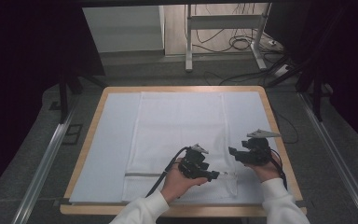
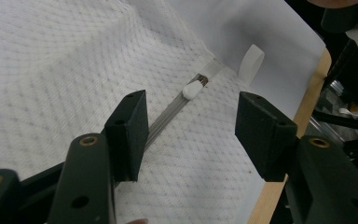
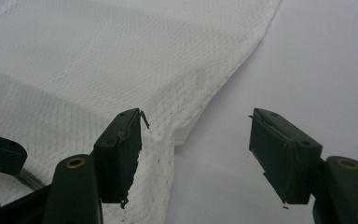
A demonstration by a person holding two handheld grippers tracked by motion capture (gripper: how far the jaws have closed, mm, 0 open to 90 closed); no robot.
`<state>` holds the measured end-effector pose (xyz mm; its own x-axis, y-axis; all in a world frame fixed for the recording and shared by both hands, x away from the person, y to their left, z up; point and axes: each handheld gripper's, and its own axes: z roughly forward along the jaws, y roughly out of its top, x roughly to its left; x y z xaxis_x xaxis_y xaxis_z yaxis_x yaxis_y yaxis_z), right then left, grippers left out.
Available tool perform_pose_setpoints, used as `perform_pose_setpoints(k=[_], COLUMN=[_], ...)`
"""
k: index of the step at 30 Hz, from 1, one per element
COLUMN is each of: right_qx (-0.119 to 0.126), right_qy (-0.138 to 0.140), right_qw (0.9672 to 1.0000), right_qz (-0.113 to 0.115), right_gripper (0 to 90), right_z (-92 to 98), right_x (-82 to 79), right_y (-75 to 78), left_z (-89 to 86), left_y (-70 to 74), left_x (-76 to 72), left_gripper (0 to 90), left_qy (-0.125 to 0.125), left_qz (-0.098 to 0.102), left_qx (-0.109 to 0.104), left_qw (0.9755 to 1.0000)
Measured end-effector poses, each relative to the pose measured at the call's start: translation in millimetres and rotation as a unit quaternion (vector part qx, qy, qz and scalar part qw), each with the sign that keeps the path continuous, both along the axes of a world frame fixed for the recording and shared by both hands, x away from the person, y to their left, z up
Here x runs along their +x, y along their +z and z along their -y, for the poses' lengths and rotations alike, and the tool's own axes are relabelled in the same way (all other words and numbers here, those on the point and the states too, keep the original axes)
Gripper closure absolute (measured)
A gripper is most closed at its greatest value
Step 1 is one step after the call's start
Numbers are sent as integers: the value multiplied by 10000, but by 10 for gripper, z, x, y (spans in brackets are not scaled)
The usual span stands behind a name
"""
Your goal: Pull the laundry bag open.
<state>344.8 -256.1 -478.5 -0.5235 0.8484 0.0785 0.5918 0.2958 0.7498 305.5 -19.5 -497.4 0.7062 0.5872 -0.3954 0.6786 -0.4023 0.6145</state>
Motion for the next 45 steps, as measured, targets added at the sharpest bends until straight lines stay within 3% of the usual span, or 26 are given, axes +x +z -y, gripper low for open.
perform_pose_setpoints(k=[27,45], right_qx=[-14,0], right_qy=[-69,-143], right_qw=[10000,9999], right_qz=[13,46], right_gripper=[333,333], right_z=[37,82], right_x=[12,14], right_y=[-5,10], left_z=[260,340], left_y=[-113,-184], left_x=[79,136], left_gripper=[467,561], left_qy=[-129,-109], left_qz=[-249,-461], left_qx=[78,-15], left_qw=[9996,9989])
